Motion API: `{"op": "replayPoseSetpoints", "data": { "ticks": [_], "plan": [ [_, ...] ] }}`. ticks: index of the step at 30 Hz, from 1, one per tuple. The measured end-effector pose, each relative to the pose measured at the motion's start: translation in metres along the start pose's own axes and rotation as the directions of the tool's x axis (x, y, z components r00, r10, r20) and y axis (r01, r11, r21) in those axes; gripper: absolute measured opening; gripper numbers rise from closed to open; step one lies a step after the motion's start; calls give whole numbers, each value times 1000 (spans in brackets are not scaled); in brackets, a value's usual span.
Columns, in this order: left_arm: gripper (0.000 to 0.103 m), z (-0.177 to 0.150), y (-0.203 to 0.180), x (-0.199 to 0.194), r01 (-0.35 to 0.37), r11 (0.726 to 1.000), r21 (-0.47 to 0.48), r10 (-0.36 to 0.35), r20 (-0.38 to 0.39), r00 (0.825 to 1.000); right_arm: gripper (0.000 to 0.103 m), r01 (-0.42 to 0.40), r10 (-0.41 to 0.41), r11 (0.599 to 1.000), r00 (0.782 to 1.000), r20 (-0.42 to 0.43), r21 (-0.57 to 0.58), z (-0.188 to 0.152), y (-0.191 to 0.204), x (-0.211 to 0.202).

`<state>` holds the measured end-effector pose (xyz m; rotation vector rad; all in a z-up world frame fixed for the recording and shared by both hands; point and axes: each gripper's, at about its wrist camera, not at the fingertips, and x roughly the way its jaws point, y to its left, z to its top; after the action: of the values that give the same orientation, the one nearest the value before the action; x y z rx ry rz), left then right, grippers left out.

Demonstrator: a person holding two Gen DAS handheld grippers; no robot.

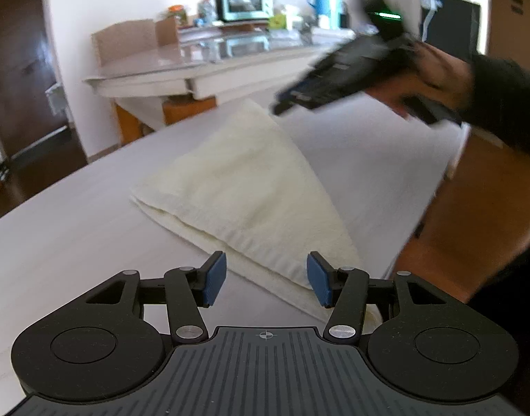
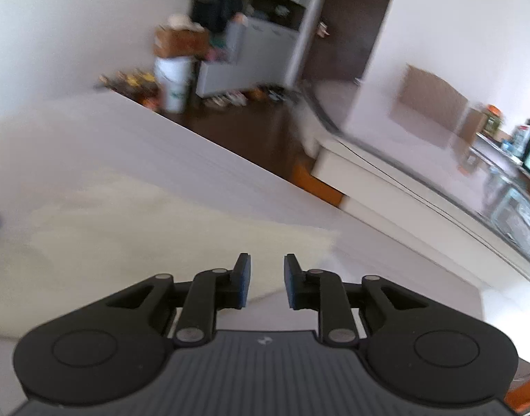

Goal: Fold towel
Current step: 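Lay the corner down on the opposite corner and open the right gripper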

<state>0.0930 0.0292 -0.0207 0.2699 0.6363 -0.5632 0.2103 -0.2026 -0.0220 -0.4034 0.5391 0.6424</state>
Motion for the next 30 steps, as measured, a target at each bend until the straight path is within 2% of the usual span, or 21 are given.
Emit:
{"op": "replayPoseSetpoints", "data": {
  "ticks": [2,5,6,9,13,18,20,23,28,29,30],
  "plan": [
    [58,4,8,1,-48,999,3,48,10,999,27,-45,46,999,998,31,-20,-4,19,-20],
    [60,11,17,8,-82,997,14,81,19,997,40,-123,128,990,990,63,-73,-15,60,-52],
    [61,14,21,13,-80,997,18,80,22,997,43,-143,148,986,987,67,-83,-19,71,-59],
    [63,21,30,25,-61,998,8,61,27,998,43,-202,210,973,975,66,-113,-29,105,-75],
    [63,21,34,40,-44,999,10,45,-11,999,45,-255,266,951,963,40,-178,-43,151,-85],
    [63,16,34,41,-36,999,-17,36,-28,999,46,-222,237,932,971,18,-287,-52,183,-79],
    [63,16,34,42,-32,999,-31,31,-33,999,46,-167,190,909,981,23,-381,-55,200,-74],
    [63,16,32,41,-26,999,-33,24,-43,999,46,-120,149,881,988,29,-457,-57,210,-61],
    [62,16,28,40,-16,999,-35,14,-48,999,44,-78,119,859,992,49,-506,-61,220,-56],
    [62,16,28,40,-15,999,-36,13,-47,999,42,-75,117,857,992,50,-510,-62,221,-55],
    [62,15,28,39,-16,999,-39,14,-46,999,34,-78,120,855,992,50,-513,-64,222,-55]
  ]
}}
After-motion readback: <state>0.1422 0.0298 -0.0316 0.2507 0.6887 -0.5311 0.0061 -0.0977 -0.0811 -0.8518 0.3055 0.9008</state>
